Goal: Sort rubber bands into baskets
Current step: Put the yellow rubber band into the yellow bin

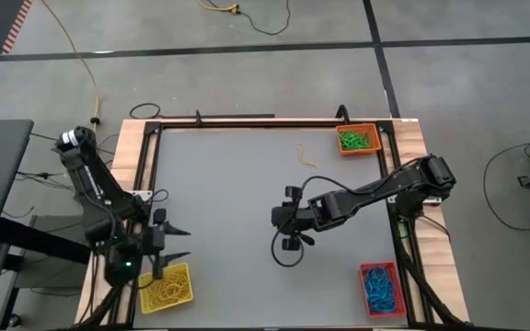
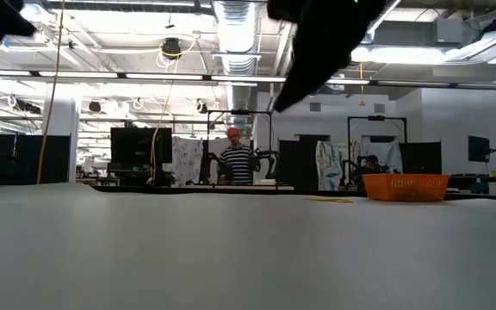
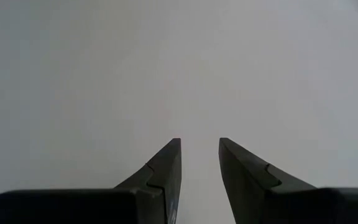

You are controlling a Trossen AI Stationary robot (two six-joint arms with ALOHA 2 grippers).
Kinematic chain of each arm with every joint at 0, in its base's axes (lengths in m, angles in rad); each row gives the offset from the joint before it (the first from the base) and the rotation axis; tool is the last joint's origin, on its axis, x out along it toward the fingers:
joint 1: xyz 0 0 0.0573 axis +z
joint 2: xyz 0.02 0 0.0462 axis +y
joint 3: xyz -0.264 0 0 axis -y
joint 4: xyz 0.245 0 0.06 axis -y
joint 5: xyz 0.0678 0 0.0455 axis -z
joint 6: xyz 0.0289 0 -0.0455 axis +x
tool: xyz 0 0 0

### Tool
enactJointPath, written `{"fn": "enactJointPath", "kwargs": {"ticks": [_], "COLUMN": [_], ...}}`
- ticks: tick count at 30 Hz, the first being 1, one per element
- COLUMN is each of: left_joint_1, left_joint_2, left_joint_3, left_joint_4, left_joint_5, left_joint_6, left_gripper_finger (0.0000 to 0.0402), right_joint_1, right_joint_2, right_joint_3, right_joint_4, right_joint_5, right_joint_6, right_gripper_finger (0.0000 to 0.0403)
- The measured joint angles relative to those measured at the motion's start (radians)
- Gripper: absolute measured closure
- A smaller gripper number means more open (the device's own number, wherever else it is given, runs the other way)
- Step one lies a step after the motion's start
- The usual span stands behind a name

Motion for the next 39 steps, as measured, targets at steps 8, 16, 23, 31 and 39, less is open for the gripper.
{"fn": "enactJointPath", "kwargs": {"ticks": [8, 16, 23, 31, 39], "left_joint_1": [0.16, 0.394, 0.629, 0.789, 0.85], "left_joint_2": [0.0, 0.0, 0.0, 0.0, 0.0], "left_joint_3": [-0.128, -0.27, -0.336, -0.381, -0.392], "left_joint_4": [0.224, 0.652, 0.846, 0.99, 1.03], "left_joint_5": [0.05, 0.312, 0.526, 0.678, 0.69], "left_joint_6": [0.176, 0.526, 0.643, 0.651, 0.63], "left_gripper_finger": [0.0166, 0.0166, 0.0166, 0.0166, 0.0166], "right_joint_1": [-0.059, -0.124, -0.141, -0.209, -0.298], "right_joint_2": [0.002, -0.003, -0.003, -0.004, -0.004], "right_joint_3": [-0.177, -0.271, -0.311, -0.339, -0.368], "right_joint_4": [0.045, 0.046, 0.029, 0.041, 0.122], "right_joint_5": [0.058, 0.143, 0.302, 0.365, 0.365], "right_joint_6": [0.08, 0.211, 0.3, 0.318, 0.254], "right_gripper_finger": [0.0267, 0.0267, 0.0267, 0.0267, 0.0267]}}
